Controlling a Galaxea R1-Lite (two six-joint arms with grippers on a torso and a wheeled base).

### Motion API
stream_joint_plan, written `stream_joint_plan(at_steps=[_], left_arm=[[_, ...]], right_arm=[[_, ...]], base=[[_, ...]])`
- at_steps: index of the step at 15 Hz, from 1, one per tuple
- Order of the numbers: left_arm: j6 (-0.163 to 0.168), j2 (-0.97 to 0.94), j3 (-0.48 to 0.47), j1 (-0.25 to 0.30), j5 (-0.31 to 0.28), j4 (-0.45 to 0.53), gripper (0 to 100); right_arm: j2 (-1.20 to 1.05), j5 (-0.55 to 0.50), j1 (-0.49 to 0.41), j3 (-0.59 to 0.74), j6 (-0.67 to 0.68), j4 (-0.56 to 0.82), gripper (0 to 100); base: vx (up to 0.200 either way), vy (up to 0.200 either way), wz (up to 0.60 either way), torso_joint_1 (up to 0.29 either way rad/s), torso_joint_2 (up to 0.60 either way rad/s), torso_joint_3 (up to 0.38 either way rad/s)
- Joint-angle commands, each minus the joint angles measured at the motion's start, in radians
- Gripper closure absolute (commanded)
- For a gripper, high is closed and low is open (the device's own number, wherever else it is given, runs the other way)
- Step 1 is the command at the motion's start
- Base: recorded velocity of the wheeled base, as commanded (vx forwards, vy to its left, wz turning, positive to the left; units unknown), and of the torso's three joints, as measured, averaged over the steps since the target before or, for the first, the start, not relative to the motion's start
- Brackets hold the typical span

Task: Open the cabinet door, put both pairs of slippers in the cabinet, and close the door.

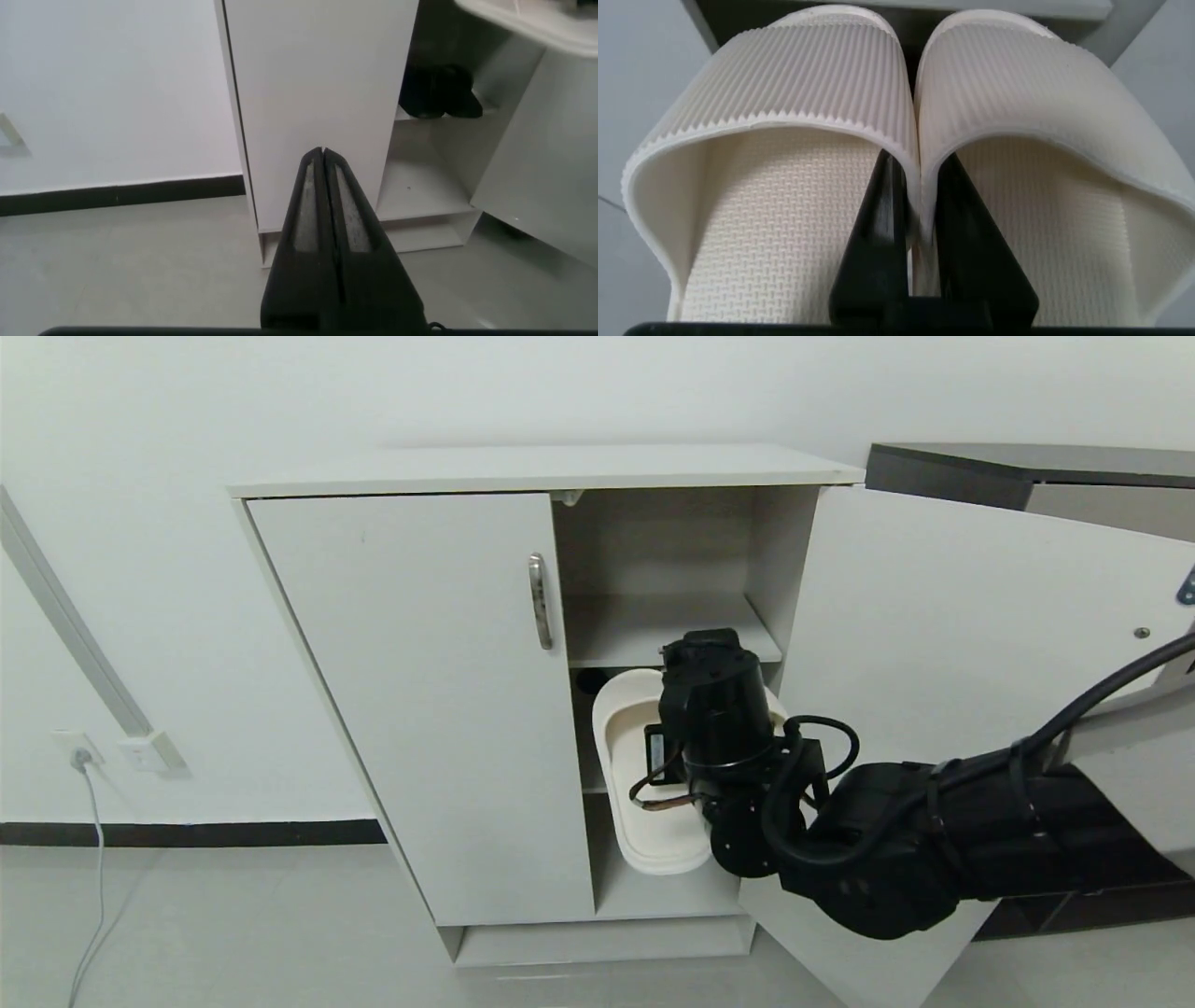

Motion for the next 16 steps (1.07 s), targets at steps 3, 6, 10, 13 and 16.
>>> stream_joint_plan(at_steps=[3, 6, 10, 13, 16], left_arm=[[0.001, 0.000, 0.000, 0.000, 0.000, 0.000, 100], [0.001, 0.000, 0.000, 0.000, 0.000, 0.000, 100], [0.001, 0.000, 0.000, 0.000, 0.000, 0.000, 100], [0.001, 0.000, 0.000, 0.000, 0.000, 0.000, 100], [0.001, 0.000, 0.000, 0.000, 0.000, 0.000, 100]], right_arm=[[-0.010, 0.004, -0.032, -0.114, -0.002, 0.117, 100], [-0.010, 0.004, -0.041, -0.136, -0.004, 0.131, 100], [-0.007, 0.008, -0.041, -0.136, -0.004, 0.133, 100], [-0.003, 0.008, -0.041, -0.136, -0.004, 0.133, 100], [-0.001, 0.008, -0.039, -0.136, -0.004, 0.133, 100]], base=[[0.000, 0.000, 0.00, 0.000, 0.00, 0.000], [0.000, 0.000, 0.00, 0.000, 0.00, 0.000], [0.100, 0.000, 0.00, 0.001, 0.00, 0.000], [0.200, 0.000, 0.00, 0.001, 0.00, 0.004], [0.200, 0.000, 0.00, 0.005, 0.00, -0.001]])
